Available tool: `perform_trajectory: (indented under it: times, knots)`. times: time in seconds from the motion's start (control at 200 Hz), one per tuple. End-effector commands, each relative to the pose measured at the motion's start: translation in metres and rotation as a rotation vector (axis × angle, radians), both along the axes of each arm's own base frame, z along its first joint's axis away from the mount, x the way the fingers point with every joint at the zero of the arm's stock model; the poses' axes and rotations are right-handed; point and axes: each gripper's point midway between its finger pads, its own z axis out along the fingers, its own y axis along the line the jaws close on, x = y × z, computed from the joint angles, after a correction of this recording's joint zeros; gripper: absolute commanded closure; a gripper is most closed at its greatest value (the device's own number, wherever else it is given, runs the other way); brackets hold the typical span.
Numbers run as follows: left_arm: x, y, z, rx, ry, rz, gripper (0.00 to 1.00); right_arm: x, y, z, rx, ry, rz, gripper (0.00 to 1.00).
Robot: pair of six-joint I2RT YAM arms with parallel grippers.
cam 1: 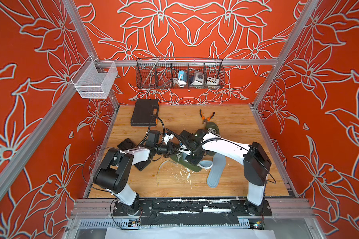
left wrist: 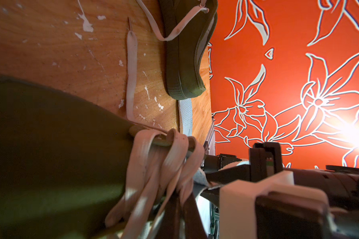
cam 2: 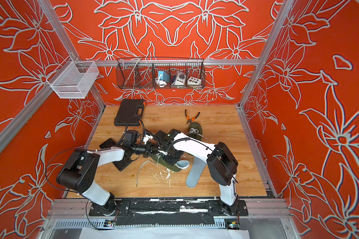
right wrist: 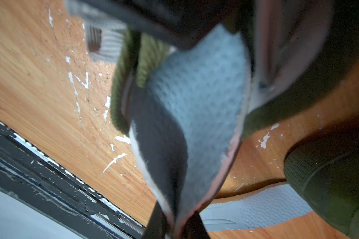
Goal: Insert the insole into the shoe
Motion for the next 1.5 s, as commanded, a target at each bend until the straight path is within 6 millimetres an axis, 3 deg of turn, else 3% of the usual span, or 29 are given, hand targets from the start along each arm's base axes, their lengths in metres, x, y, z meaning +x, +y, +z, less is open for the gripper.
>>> perform_trajectory:
  times: [0.0,0.255,0.55,0.841,1.056,1.171,1.391,1.496]
  knots:
    - [0.0,-0.001,0.022,-0.043,-0.082,-0.019,1.0,-0.005,0.002,0.003,0.039,0.047,-0.077,0.88]
    - [-0.005,0.0,0.02,-0.044,-0.076,-0.021,1.0,0.012,0.017,0.001,0.13,0.04,-0.113,0.88]
    - [-0.001,-0.001,0.019,-0.039,-0.089,-0.035,1.0,0.018,0.044,0.0,0.251,0.006,0.142,0.89]
    - [0.005,-0.004,0.014,-0.027,-0.083,-0.054,1.0,0.025,0.038,-0.006,0.302,-0.005,0.237,0.9]
    - [0.009,-0.005,0.012,-0.022,-0.079,-0.064,1.0,0.037,0.031,-0.012,0.302,0.002,0.177,0.91]
    - [0.009,-0.006,0.011,-0.03,-0.072,-0.066,1.0,0.045,0.039,-0.014,0.307,0.004,0.15,0.84]
    - [0.008,-0.006,0.011,-0.037,-0.074,-0.07,1.0,0.054,0.046,-0.02,0.296,-0.031,0.158,0.8]
    - [0.009,-0.005,0.012,-0.031,-0.074,-0.062,1.0,0.055,0.037,-0.017,0.262,-0.057,0.138,0.66]
